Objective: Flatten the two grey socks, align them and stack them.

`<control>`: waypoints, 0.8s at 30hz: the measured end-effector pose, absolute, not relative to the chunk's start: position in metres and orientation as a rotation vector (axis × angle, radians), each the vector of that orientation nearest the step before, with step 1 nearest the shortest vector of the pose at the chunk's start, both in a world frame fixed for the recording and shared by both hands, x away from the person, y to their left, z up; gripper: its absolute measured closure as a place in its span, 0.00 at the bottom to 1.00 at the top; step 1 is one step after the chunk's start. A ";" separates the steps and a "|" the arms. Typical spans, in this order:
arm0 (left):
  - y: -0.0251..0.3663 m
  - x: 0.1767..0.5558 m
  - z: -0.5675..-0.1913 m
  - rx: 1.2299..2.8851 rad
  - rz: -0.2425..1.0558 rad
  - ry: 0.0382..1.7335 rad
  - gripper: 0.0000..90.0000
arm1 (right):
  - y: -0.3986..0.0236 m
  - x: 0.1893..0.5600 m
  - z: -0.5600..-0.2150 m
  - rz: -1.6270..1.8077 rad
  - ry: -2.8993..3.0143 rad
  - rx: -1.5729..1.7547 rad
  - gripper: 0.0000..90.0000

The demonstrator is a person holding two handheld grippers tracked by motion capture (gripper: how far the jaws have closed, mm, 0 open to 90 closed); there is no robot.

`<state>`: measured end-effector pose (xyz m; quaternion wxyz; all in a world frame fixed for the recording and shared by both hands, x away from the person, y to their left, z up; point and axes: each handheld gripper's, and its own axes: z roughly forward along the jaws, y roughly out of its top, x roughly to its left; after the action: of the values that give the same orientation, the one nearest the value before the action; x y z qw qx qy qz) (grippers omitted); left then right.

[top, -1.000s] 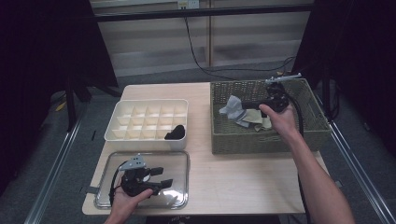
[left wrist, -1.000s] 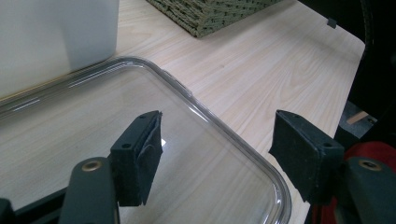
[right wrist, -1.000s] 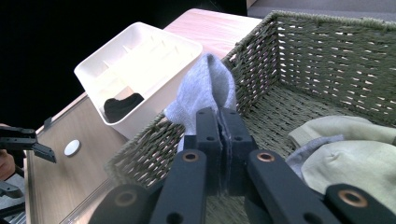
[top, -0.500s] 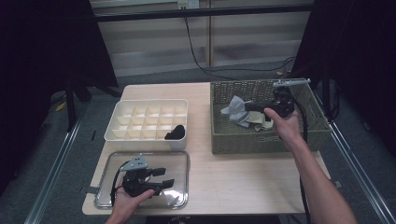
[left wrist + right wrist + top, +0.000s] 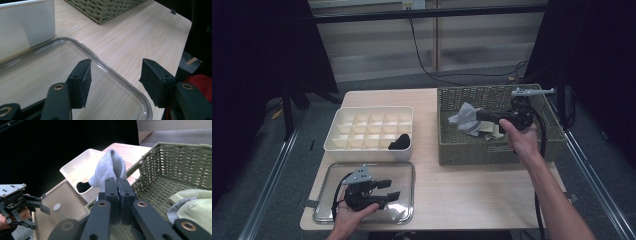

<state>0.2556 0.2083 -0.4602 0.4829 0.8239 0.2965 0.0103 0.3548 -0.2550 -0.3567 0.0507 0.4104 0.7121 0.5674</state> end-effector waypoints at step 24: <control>0.194 0.255 -0.456 2.029 0.046 0.669 0.53 | -0.245 0.299 -0.355 1.797 2.162 1.186 0.98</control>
<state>0.2546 0.1938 -0.4557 0.4814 0.8323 0.2743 0.0189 0.2992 -0.2448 -0.3548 0.0454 0.3882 0.7079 0.5884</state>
